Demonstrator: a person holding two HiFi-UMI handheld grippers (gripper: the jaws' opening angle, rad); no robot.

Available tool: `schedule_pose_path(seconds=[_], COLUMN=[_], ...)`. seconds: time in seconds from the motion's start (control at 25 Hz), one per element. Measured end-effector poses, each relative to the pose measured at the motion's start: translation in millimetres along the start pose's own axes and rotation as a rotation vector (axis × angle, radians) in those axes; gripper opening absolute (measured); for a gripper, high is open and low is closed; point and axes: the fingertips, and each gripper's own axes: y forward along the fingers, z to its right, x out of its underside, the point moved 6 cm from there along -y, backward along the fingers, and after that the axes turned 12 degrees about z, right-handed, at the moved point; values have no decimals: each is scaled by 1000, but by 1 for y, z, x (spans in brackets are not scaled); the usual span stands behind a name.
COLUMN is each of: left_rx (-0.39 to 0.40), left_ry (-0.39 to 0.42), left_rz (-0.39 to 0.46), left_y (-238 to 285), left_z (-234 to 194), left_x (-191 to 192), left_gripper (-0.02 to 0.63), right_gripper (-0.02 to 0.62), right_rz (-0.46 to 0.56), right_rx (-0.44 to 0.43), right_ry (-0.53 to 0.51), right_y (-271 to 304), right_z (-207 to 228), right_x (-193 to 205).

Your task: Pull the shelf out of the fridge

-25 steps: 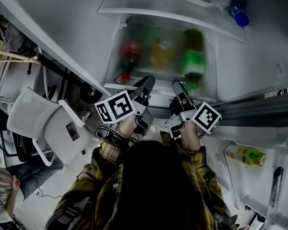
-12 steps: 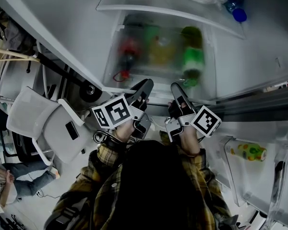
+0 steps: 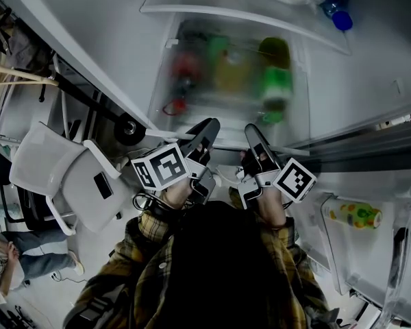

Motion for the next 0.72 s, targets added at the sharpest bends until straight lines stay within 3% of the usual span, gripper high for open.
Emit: schedule_pose_path(seconds=[0.72], left_rx=[-13], left_ry=[1], left_rz=[-11], left_y=[-18], left_z=[3], left_x=[9], left_gripper=[74], right_gripper=[75], right_rz=[-9], right_rx=[-2], right_ry=[9], right_y=[-17], right_z=[-4], right_x=[6])
